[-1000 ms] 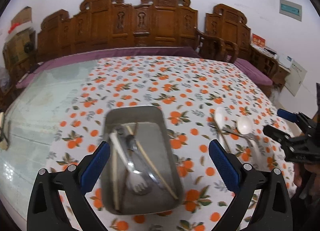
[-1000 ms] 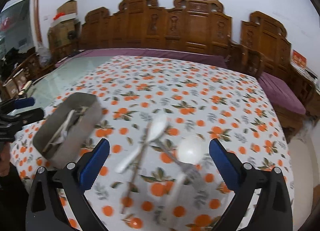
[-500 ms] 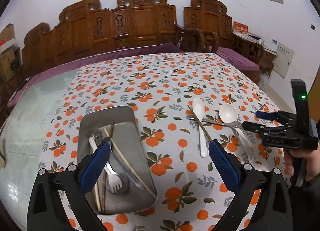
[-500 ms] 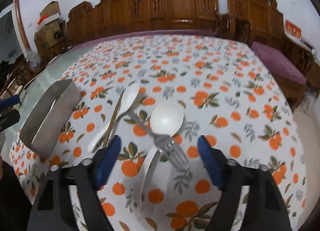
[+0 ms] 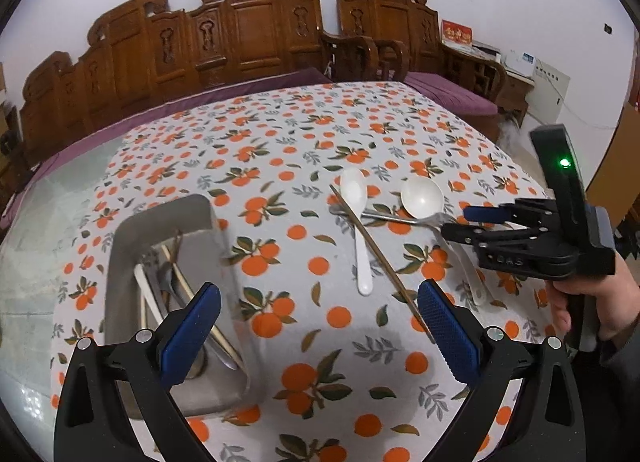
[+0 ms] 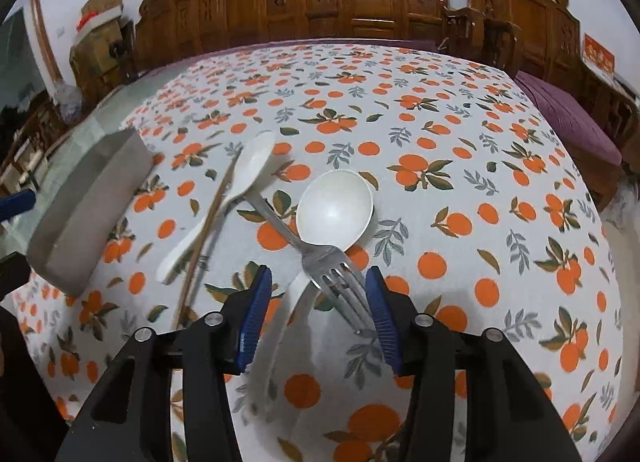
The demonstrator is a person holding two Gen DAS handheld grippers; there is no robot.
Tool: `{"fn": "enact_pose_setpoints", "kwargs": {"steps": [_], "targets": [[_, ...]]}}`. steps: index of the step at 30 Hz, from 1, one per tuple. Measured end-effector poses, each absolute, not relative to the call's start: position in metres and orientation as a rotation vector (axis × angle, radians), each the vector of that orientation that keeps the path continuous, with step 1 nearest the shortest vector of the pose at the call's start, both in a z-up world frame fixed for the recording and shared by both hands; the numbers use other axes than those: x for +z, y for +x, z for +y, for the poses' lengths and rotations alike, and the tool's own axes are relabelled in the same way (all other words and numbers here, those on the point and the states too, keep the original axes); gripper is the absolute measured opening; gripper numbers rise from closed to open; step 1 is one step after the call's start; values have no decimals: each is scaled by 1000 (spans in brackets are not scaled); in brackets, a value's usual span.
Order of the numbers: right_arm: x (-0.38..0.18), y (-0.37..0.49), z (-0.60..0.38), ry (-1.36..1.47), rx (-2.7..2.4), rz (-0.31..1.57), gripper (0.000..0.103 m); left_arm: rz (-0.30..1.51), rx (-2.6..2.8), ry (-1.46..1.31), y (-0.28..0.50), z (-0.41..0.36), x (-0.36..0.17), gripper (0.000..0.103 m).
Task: Organize utensils
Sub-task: 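Move both grippers to the pile and grasp a metal fork with the right gripper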
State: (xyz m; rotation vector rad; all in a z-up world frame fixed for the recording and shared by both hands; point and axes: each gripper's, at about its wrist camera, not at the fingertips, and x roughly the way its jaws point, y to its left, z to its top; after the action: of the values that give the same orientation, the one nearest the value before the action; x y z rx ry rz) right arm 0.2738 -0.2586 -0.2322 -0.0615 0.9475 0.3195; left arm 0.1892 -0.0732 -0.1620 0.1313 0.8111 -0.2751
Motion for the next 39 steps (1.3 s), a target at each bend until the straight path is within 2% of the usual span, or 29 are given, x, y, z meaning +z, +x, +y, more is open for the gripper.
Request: {"fn": "enact_pose_setpoints", "kwargs": {"steps": [5,7,14,17,19,21,29,33,39], "targets": [[-236,278,-255,-93,330,951,43,819,-275,141,188,-79,-167,95],[-237,279,-258,-70,338,958,37,822,-274,146,188,-80,-168,95],[-240,288,-255,-93,320,962,37,830,-268,148,189,-79,-170,95],[-240,289,-253,-107,311,953,34,829,-267,151,189,-79,-170,95],[-237,289,-254,-93,314,938,22,830,-266,150,189,-79,-171,95],[-233,289,-256,-88,308,921,15,830,-264,148,188,-78,-171,95],[-235,300,-260,-73,308,927,14,834,-262,155,188,-80,-172,95],[-231,299,-258,-78,330,923,5,842,-259,159,187,-82,-176,95],[-213,290,-274,-20,308,882,5,853,-268,170,187,-91,-181,95]]}}
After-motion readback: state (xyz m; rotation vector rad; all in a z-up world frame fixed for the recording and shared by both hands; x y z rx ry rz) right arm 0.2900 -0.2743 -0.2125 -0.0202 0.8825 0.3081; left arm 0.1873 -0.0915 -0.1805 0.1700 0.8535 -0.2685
